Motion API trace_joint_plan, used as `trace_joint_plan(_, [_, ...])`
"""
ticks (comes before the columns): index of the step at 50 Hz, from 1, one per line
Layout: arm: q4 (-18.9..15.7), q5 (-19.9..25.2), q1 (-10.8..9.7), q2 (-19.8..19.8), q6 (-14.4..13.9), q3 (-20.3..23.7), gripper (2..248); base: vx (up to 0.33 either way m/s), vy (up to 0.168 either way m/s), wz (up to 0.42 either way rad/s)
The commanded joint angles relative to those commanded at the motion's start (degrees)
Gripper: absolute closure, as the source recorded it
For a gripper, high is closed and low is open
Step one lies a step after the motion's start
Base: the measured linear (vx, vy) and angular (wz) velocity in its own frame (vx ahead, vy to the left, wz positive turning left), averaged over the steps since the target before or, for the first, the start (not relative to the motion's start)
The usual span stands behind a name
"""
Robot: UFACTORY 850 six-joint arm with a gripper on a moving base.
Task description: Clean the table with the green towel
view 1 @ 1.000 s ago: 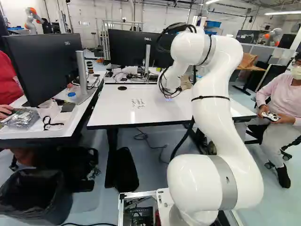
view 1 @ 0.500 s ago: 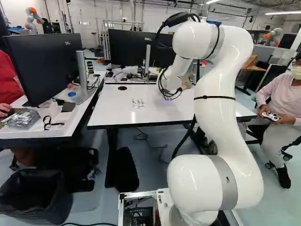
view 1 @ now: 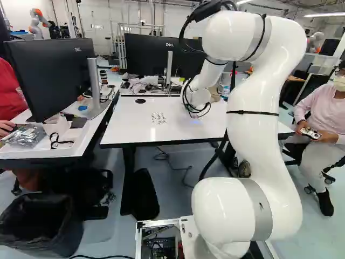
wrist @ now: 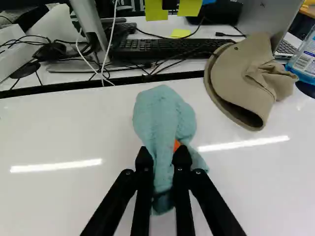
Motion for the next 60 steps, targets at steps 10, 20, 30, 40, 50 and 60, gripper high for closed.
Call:
trace_joint_plan(10, [0.0,0.0,-1.2,0.5,0.0,0.7,202,0.000,0.001,0.006])
trace_joint_plan(20, [0.0,0.0,-2.7,0.0,0.0,0.1,202,0.000,0.001,0.003])
trace_joint_plan(30, [0.0,0.0,-4.2,-1.0,0.0,-1.3,202,0.000,0.000,0.000])
trace_joint_plan(40, [0.0,0.0,-5.5,-2.4,0.0,-3.2,202,0.000,0.000,0.000])
trace_joint_plan(50, [0.0,0.0,-6.9,-4.0,0.0,-5.4,202,0.000,0.000,0.000])
trace_joint_plan(60, [0.0,0.0,-8.0,-5.8,0.0,-7.9,202,0.000,0.000,0.000])
